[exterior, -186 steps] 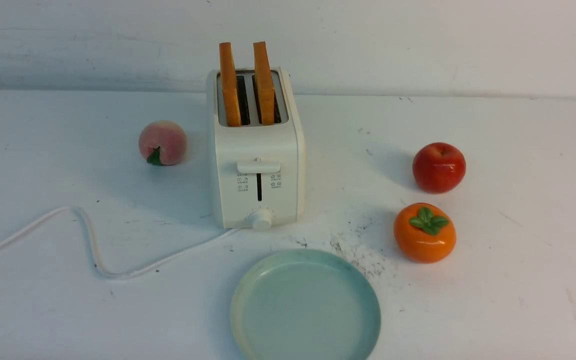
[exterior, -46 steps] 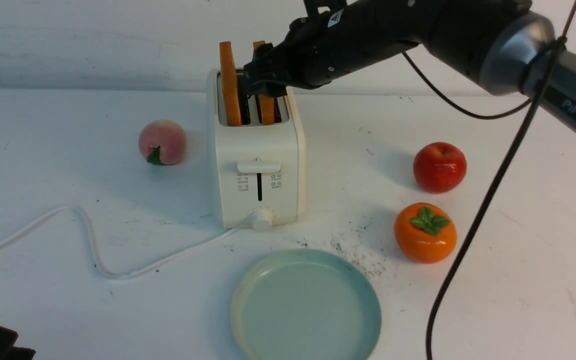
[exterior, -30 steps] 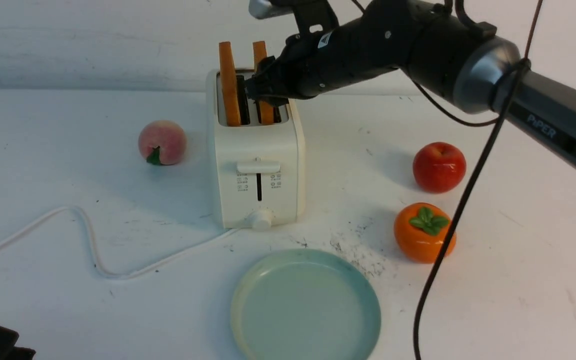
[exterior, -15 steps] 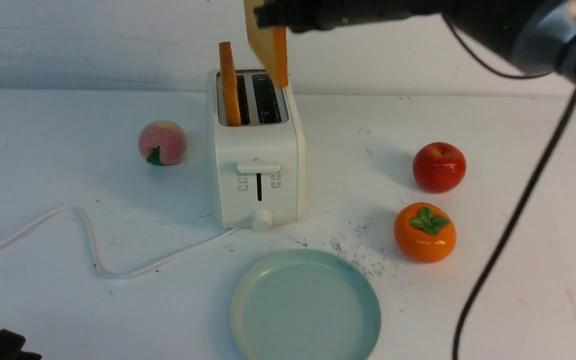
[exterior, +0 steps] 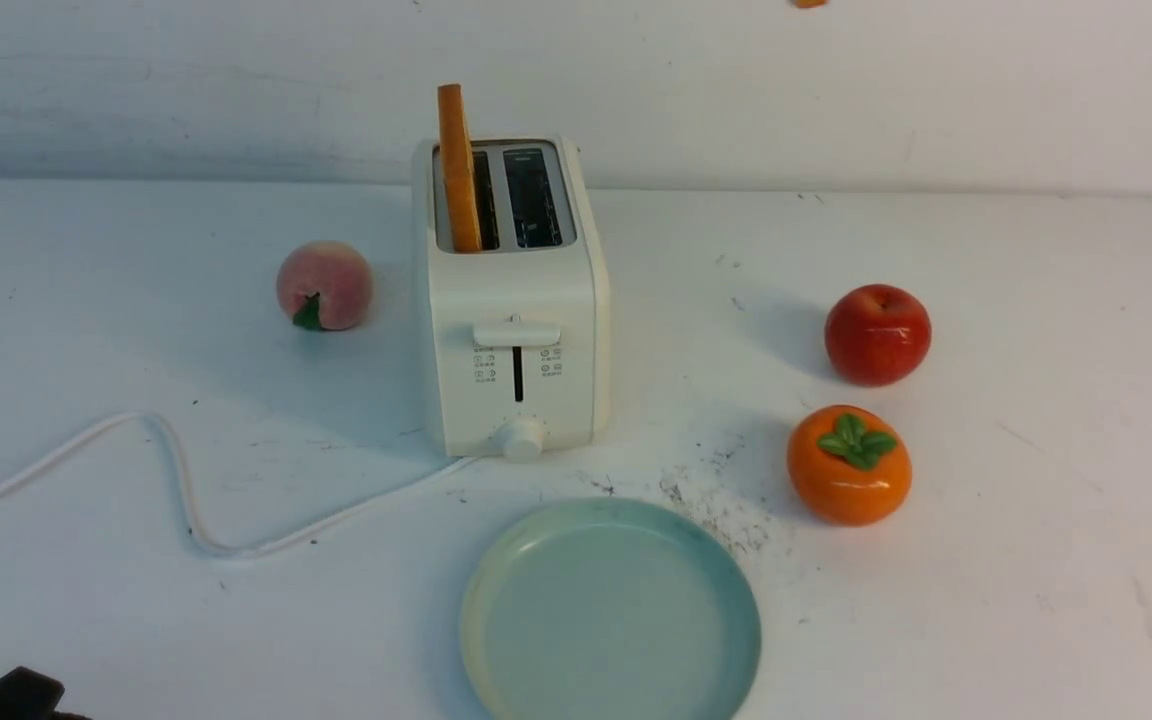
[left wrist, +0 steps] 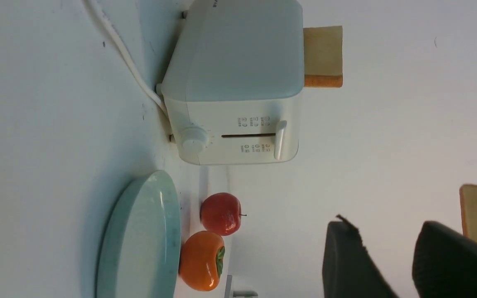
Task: Take toasted bread from bread machine on white table place on plate.
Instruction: 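Place the held slice of bread on top of the slice on the plate with the right gripper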
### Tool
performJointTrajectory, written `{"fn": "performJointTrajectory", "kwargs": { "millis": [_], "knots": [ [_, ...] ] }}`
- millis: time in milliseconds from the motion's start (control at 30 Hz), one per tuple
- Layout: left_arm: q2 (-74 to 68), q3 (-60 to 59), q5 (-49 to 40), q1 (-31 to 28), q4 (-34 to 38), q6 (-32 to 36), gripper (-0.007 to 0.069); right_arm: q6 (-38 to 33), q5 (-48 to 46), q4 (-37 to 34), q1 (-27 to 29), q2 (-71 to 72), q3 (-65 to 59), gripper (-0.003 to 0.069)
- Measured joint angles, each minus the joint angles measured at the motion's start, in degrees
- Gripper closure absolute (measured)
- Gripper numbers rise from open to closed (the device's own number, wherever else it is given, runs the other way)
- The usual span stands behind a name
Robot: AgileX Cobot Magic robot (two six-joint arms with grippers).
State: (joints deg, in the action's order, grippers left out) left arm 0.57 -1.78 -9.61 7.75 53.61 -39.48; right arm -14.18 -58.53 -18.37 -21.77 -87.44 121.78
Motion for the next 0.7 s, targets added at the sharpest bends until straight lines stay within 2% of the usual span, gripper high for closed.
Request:
{"fn": "performJointTrajectory", "kwargs": {
  "millis": [200,367,467,567,600,633,700],
  "knots": [
    [0.0,0.0,-0.55,0.0,0.0,0.0,0.0387,1.12,-13.38,0.31,8.19,7.52,-0.44,0.0568],
    [0.0,0.0,-0.74,0.0,0.0,0.0,0.0387,1.61,-14.03,-2.91,12.52,13.27,-10.56,0.0568],
    [0.0,0.0,-0.74,0.0,0.0,0.41,0.0387,0.21,-12.96,-9.02,12.93,17.49,-22.49,0.0568],
    [0.0,0.0,-0.8,0.0,-0.06,2.17,0.0387,-5.04,-7.94,-20.24,12.88,20.57,-39.63,0.0568],
    [0.0,0.0,-0.8,0.0,-0.06,2.39,0.0387,-6.1,-7.14,-21.89,12.88,20.79,-41.92,0.0568],
    [0.0,0.0,-0.85,0.0,-0.06,3.26,0.0387,-10.64,-3.69,-28.68,12.88,21.19,-50.65,0.0568],
    [0.0,0.0,-0.97,0.0,-0.17,3.76,0.0387,-17.52,0.98,-37.16,12.88,20.9,-60.22,0.0568]
  ]
}}
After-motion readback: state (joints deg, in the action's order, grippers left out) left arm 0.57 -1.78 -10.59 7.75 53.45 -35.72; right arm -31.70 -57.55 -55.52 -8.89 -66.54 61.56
